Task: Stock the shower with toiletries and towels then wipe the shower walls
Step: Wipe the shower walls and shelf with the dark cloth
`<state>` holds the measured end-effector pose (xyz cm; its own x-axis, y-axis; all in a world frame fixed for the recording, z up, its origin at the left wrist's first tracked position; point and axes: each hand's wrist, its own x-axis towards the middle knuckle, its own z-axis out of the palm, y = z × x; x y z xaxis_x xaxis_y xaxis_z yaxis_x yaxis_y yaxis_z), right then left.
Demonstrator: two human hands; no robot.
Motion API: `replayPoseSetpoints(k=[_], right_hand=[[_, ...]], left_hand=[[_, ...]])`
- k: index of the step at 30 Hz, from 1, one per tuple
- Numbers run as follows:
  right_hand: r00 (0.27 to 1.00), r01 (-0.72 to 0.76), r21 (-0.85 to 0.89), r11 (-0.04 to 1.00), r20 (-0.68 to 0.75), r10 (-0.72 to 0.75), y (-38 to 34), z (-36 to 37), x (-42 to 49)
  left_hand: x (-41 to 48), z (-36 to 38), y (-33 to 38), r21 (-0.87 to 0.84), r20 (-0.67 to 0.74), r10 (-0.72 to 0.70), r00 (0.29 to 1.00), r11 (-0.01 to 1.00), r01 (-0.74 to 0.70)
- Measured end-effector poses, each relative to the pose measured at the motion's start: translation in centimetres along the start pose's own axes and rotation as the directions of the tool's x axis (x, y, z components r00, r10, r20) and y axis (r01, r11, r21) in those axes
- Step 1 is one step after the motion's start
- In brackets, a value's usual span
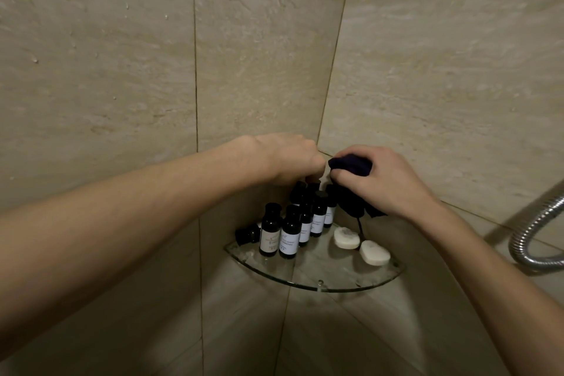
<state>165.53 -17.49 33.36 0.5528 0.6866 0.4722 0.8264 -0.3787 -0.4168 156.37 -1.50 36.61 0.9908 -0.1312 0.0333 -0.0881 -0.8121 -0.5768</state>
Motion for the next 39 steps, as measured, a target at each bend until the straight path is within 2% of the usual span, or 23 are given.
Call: replayPoseSetpoints(k=[3,8,12,18,31,35,39], right_hand=[[1.0,0.0,0.002,1.0,0.004,0.0,0.0,0.1,0.1],[1.0,-0.004,0.014,1.0,-0.001,0.004,-0.2,0.1,0.4],[1.0,-0.003,0.019,1.0,-0.002,0.003,-0.1,-0.2,0.1],[1.0,-0.015,0.036,0.999,-0.002,0.015,-0.3,-0.3,0.0],[1.0,-0.014,0.047,0.999,0.001,0.014,-0.3,-0.3,0.0],[1.0,0.006,0.075,0.997,0.006,-0.007,-0.1,-0.4,-0.1],[1.0,0.008,0.128,0.992,0.003,-0.008,-0.4,-0.7,-0.1]], left_hand=[[-0.6,0.2,-0.6,0.0,-0.039,0.002,0.999,1.0,-0.002],[-0.5,1.0,0.2,0.157,-0.028,0.045,0.999,0.987,-0.04],[0.0,1.0,0.7,0.219,-0.038,0.051,0.998,0.975,-0.041],[-0.4,1.2,0.2,0.172,-0.06,0.047,0.997,0.984,-0.036],[-0.9,0.6,0.2,0.177,-0.008,0.025,1.0,0.984,-0.024],[-3.7,1.2,-0.8,0.19,-0.105,0.104,0.989,0.978,-0.083],[-7.7,2.4,-1.5,0.355,-0.238,0.263,0.935,0.92,-0.168]])
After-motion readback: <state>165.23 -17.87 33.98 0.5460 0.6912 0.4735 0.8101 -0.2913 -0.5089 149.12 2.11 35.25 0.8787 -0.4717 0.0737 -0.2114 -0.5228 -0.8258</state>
